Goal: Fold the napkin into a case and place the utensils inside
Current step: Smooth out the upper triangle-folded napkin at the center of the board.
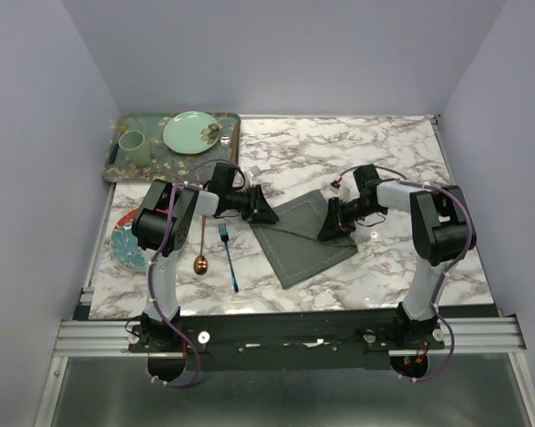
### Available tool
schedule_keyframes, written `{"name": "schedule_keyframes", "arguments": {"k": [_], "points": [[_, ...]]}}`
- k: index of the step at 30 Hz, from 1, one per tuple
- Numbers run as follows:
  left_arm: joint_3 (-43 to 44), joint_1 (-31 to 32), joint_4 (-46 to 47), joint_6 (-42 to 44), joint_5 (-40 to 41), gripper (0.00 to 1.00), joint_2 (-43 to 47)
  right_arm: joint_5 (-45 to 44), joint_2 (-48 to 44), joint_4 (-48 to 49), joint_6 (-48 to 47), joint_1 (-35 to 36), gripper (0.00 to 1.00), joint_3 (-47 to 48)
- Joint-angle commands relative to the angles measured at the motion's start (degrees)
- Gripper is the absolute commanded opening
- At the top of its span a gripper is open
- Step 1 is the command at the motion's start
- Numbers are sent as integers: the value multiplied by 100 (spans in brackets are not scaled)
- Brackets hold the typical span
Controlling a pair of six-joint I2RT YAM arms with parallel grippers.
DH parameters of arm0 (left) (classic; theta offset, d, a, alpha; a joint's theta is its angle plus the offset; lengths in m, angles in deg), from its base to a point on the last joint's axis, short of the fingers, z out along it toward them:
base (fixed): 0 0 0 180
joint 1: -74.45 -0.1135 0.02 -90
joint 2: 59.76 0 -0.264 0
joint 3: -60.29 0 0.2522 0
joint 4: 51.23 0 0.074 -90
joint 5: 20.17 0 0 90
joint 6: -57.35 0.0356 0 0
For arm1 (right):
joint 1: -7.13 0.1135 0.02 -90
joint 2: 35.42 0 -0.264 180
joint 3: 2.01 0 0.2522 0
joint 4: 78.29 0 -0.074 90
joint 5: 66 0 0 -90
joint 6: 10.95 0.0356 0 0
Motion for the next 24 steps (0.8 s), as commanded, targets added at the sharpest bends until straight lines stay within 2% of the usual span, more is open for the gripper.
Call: {"name": "schedule_keyframes", "arguments": {"k": [1, 12, 19, 24], "points": [[62, -79, -146, 143, 286, 38, -387, -589, 221, 94, 194, -168, 30, -144], [-17, -307, -234, 213, 111, 42, -370, -889, 274, -239, 19, -520, 25, -302], [-87, -387, 222, 169, -610, 50, 499, 489, -322, -319, -219, -511, 28, -215], [-184, -176, 363, 28, -629, 53, 1237, 851, -999, -354, -184, -511, 31, -100]]}}
